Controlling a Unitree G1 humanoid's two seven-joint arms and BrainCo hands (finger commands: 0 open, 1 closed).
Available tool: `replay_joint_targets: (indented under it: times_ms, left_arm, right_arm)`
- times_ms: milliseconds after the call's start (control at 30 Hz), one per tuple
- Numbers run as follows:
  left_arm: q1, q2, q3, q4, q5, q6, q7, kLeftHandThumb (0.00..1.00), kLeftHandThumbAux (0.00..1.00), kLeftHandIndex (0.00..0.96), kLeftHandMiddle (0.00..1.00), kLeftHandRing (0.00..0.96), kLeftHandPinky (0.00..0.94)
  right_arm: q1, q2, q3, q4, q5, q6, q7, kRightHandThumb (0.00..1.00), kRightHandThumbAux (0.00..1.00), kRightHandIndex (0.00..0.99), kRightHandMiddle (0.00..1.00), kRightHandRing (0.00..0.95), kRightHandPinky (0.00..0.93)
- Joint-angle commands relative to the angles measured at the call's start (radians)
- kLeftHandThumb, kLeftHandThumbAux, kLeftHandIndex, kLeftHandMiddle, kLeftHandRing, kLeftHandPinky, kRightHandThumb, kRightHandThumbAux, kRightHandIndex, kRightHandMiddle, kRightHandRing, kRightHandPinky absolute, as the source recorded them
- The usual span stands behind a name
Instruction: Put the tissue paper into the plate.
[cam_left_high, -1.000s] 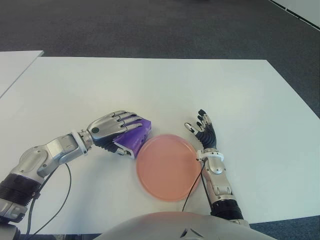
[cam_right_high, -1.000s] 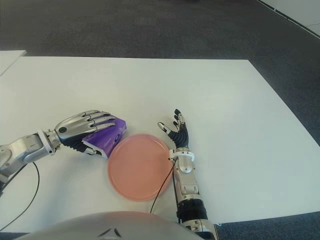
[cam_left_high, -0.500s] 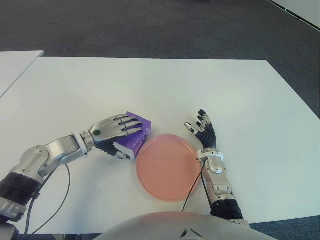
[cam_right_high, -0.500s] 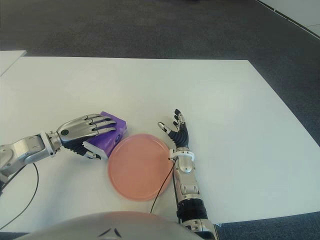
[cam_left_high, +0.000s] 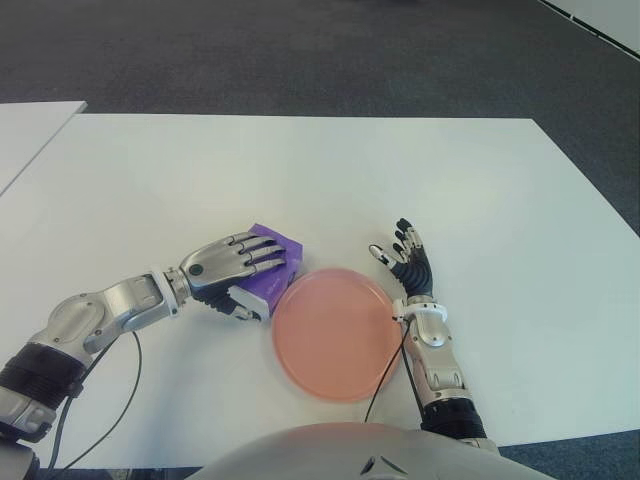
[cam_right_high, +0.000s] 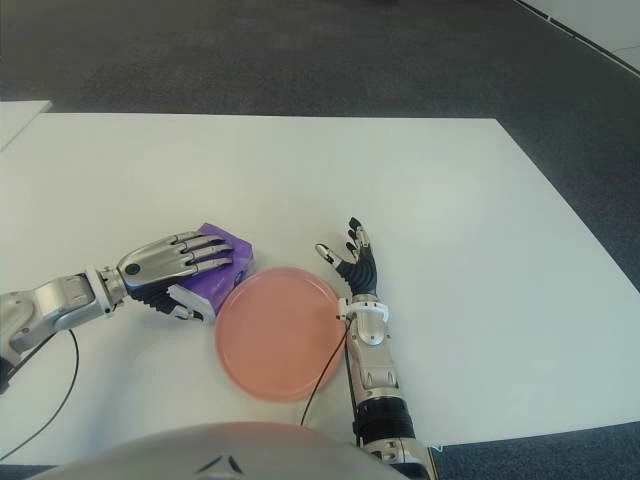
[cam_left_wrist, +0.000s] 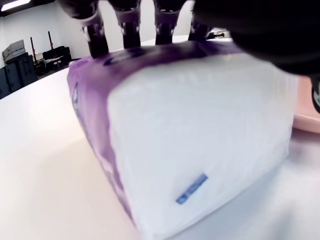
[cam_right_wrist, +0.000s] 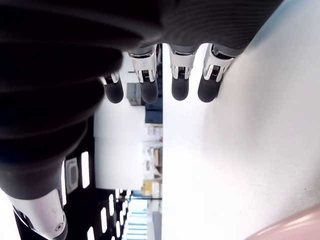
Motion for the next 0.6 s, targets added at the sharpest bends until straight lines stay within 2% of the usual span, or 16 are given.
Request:
replay_joint_targets:
  times_ms: [33,600]
  left_arm:
    - [0.015,0.015,-0.041,0.029,0.041,0.001,-0.026,0.262,0.222,0.0,0.0,0.0,0.0]
    - [0.018,0.007,-0.111,0.075,0.074,0.023,0.025,0.25,0.223,0.0,0.0,0.0,0.0]
  right_arm:
    - [0.066,0.004,0.001,0.042,0.008,0.081,0.007,0.055,0.719,0.057,0.047,0.009,0.0]
    - [0.079,0.007,0.003,0.009,0.01,0.112,0.009,0.056,0.705,0.064,0.05,0.006,0.0]
